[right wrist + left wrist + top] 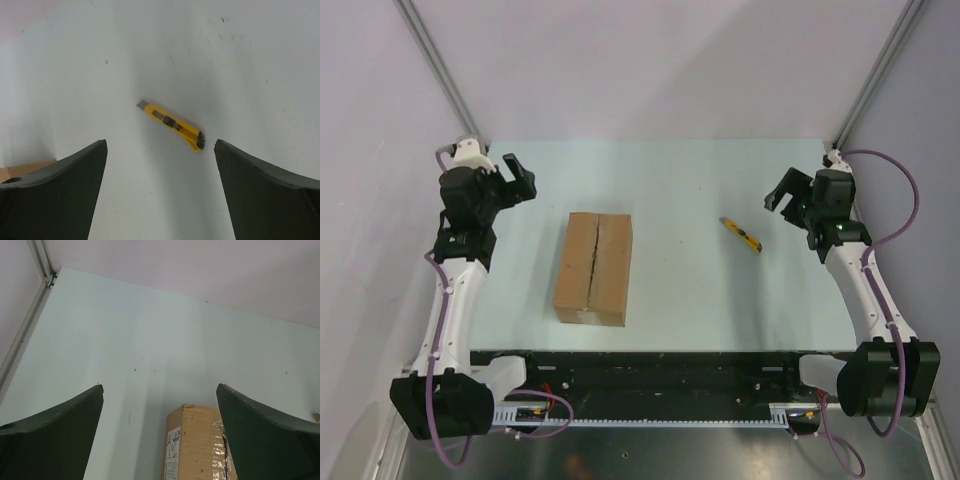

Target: Unpack the express box

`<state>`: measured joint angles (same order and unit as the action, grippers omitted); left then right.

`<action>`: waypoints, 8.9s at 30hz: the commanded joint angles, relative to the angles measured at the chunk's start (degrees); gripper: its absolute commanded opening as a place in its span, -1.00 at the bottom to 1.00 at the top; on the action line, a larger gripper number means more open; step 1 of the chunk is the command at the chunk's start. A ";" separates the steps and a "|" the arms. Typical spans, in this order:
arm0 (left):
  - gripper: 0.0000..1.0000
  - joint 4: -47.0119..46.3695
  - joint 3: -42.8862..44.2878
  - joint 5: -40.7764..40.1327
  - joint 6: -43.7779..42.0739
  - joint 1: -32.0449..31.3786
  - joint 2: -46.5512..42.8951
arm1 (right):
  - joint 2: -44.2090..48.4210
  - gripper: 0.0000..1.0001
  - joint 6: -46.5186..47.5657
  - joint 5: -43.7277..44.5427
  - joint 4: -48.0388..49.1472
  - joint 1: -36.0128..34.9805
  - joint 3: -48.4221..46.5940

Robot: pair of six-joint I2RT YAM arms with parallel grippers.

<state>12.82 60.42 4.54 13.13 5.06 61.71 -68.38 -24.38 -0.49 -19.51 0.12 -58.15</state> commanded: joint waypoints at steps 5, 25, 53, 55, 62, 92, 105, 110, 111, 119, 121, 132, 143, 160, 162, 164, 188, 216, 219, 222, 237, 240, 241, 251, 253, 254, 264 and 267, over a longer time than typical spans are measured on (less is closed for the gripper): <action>0.99 -1.04 -1.79 2.82 9.27 1.09 -5.29 | 1.41 0.85 5.48 -5.30 -7.82 -4.76 -2.23; 0.99 -1.13 -2.86 20.87 11.22 0.48 8.51 | -5.61 0.80 9.88 -0.48 -7.83 -14.89 2.52; 0.99 -0.60 3.91 24.83 11.75 0.74 16.25 | -33.74 0.57 21.13 -6.46 7.92 -7.23 -3.98; 0.99 -0.60 3.83 24.29 11.22 0.74 16.16 | -35.67 0.51 21.04 -3.21 6.33 -7.85 -5.74; 0.99 -0.60 3.65 24.38 11.13 0.74 16.16 | -37.70 0.16 22.36 5.06 3.52 -12.51 -6.62; 0.99 -0.60 8.13 41.61 14.11 -16.04 16.85 | -14.00 -1.00 14.62 -11.90 -1.67 -26.29 -10.14; 0.99 -0.69 14.28 45.30 18.95 -23.60 23.18 | -6.85 -1.00 20.33 -8.30 -4.57 -37.91 -11.81; 0.97 -0.60 16.56 48.99 21.85 -26.06 28.37 | -7.73 -1.00 23.32 -4.79 -4.22 -41.25 -11.99; 0.95 -0.69 16.74 49.60 22.38 -26.50 29.07 | -7.82 -1.00 23.76 -3.74 -3.88 -41.69 -11.99; 0.55 -0.69 17.00 53.90 25.37 -27.30 33.21 | -7.73 -1.00 26.92 -1.44 -2.38 -43.45 -11.90; 0.46 -0.78 17.36 54.96 25.98 -27.38 33.91 | -7.65 -1.00 27.72 -1.27 -2.38 -43.54 -11.90; -0.13 -0.69 19.73 59.36 24.58 -28.09 35.93 | -6.77 -1.00 30.27 -3.73 -2.64 -43.71 -11.90; -1.00 -0.69 19.73 60.33 23.09 -28.44 36.11 | -5.80 -0.71 27.56 -1.37 -1.76 -43.71 -11.99; -1.00 -6.03 36.43 43.73 29.58 -24.22 28.12 | 0.53 0.99 -21.97 -24.11 27.64 -23.42 -11.90; -1.00 -13.82 35.65 41.97 33.44 -24.75 26.45 | -1.22 0.99 -27.36 -27.18 32.31 -23.06 -11.90; -1.00 -22.53 32.49 41.95 40.52 -24.84 24.95 | -2.37 0.99 -33.85 -29.73 39.87 -23.06 -11.90; -1.00 -65.55 3.83 19.12 59.39 -31.69 17.13 | -6.77 0.60 -45.14 -29.13 58.54 -25.52 -11.90; -1.00 -65.55 -4.43 7.24 55.08 -38.99 15.63 | -7.03 0.18 -39.69 -28.16 48.42 -25.79 -13.66; -1.00 -65.55 -4.61 7.07 55.25 -39.07 15.63 | -7.03 0.18 -39.52 -28.25 48.07 -25.96 -13.74; -1.00 -65.47 -5.22 6.72 55.34 -39.42 15.54 | -6.85 0.16 -38.64 -27.64 47.28 -25.96 -13.74; -1.00 -65.55 -6.55 5.66 57.71 -39.60 16.95 | -7.12 -0.68 -38.02 -29.13 45.00 -25.61 -14.01; -0.92 -65.55 -6.63 6.10 57.98 -39.60 16.95 | -7.47 -1.00 -38.20 -29.22 44.21 -25.26 -14.18; -0.53 -65.55 -6.63 6.19 58.07 -39.60 17.12 | -7.47 -1.00 -37.94 -29.13 43.51 -25.17 -14.27; 1.00 -63.80 -13.20 11.54 52.80 -33.64 11.35 | -5.28 -1.00 -32.23 -26.24 33.93 -22.10 -14.27; 0.99 -59.85 -16.20 13.65 51.40 -28.81 8.53 | -5.01 -1.00 -28.89 -25.09 29.56 -21.74 -14.27; 1.00 -57.67 -19.17 14.18 49.12 -26.96 6.68 | -4.66 -1.00 -27.75 -23.87 28.05 -21.57 -14.27; 0.99 7.70 -13.84 -11.55 19.14 -18.42 -10.03 | -5.00 -1.00 -14.91 -16.56 14.24 -24.37 -14.27; 0.99 13.43 -14.63 -8.51 18.60 -18.16 -8.63 | -5.80 -1.00 -13.41 -15.07 12.66 -25.87 -14.27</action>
<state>6.68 45.15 -0.80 39.53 -13.47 51.57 -74.54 -42.63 -18.81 -3.57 -23.86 -69.97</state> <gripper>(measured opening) 0.996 0.158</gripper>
